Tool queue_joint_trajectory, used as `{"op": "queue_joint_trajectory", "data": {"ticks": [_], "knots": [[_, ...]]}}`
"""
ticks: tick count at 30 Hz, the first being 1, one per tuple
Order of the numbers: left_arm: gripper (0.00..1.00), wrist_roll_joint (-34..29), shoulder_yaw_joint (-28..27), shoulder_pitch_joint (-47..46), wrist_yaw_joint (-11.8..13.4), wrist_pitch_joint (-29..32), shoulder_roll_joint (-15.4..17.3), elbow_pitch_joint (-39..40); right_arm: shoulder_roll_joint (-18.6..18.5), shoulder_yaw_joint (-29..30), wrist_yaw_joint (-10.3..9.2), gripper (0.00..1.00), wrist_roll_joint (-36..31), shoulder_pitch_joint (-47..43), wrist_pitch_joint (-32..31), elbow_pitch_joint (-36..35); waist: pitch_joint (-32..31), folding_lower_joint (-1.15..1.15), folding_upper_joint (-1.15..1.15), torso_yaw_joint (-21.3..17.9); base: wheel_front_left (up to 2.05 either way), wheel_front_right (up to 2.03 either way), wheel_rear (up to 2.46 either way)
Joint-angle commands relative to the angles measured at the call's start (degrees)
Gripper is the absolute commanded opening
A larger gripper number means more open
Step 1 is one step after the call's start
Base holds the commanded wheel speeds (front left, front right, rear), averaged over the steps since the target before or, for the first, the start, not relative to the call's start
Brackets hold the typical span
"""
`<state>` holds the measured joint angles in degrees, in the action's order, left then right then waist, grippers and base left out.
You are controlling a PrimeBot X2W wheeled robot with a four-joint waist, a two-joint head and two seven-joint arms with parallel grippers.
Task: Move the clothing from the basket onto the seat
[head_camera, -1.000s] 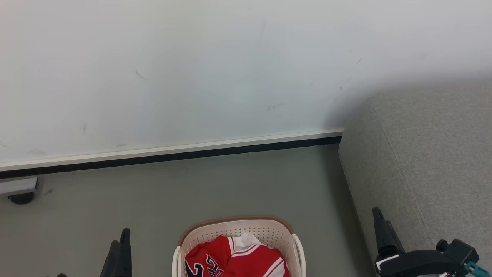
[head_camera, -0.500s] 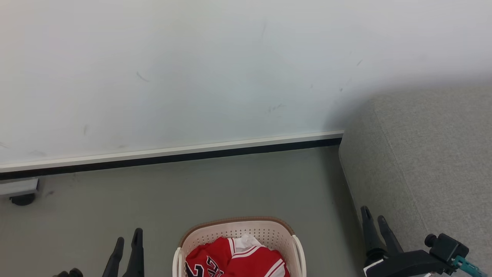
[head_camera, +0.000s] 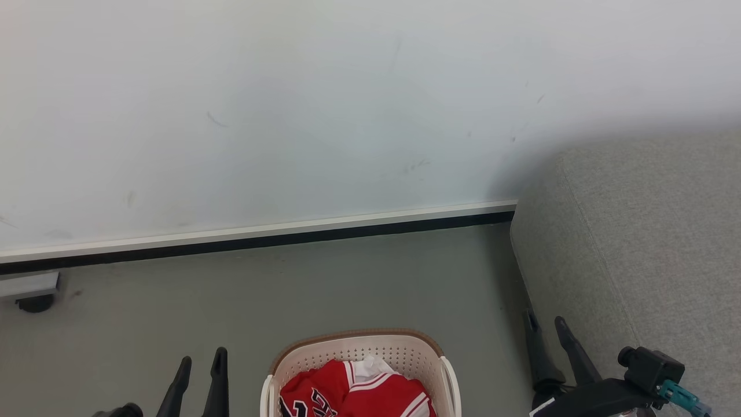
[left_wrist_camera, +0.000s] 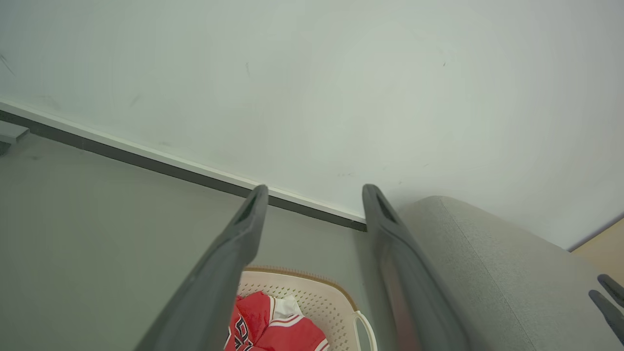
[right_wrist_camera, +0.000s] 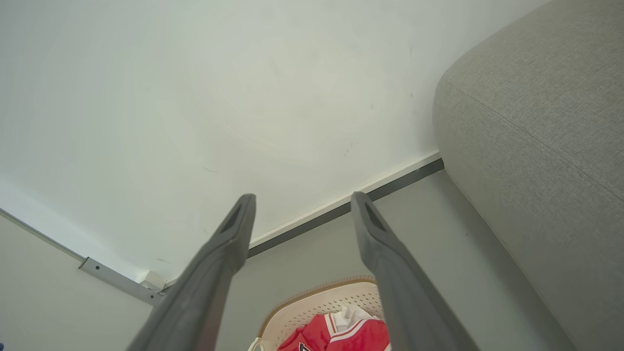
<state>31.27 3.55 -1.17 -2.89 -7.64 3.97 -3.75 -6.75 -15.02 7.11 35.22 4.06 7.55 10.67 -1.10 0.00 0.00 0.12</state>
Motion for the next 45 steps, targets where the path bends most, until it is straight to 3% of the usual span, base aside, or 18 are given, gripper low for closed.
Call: {"op": "queue_joint_trajectory", "data": {"ticks": [1,13,33,45], "knots": [[1.00,-1.97,0.24,0.38,0.25,-0.48,0.69,0.93,-0.45,-0.52,0.37,1.00,-1.37,0.03,0.45,-0.55,-0.02,0.00,0.00,0.00,0.00,0.00,0.00],[1.00,-8.58,1.06,1.11,1.89,-2.25,1.48,2.08,0.01,-0.98,0.39,1.00,-8.08,-0.71,2.27,-1.03,-0.31,0.00,0.00,-0.06,0.00,0.00,0.00],[1.00,-18.83,0.59,3.12,-1.01,-4.83,1.12,4.92,0.88,-2.02,0.44,1.00,-18.49,-1.82,4.84,-1.59,-1.09,0.00,0.00,-0.13,0.00,0.00,0.00],[1.00,-24.50,0.31,3.71,-1.42,-6.26,0.69,4.54,0.56,-3.10,0.47,1.00,-24.08,-2.16,6.23,-2.61,-1.47,0.00,0.00,-0.20,0.00,0.00,0.00]]}}
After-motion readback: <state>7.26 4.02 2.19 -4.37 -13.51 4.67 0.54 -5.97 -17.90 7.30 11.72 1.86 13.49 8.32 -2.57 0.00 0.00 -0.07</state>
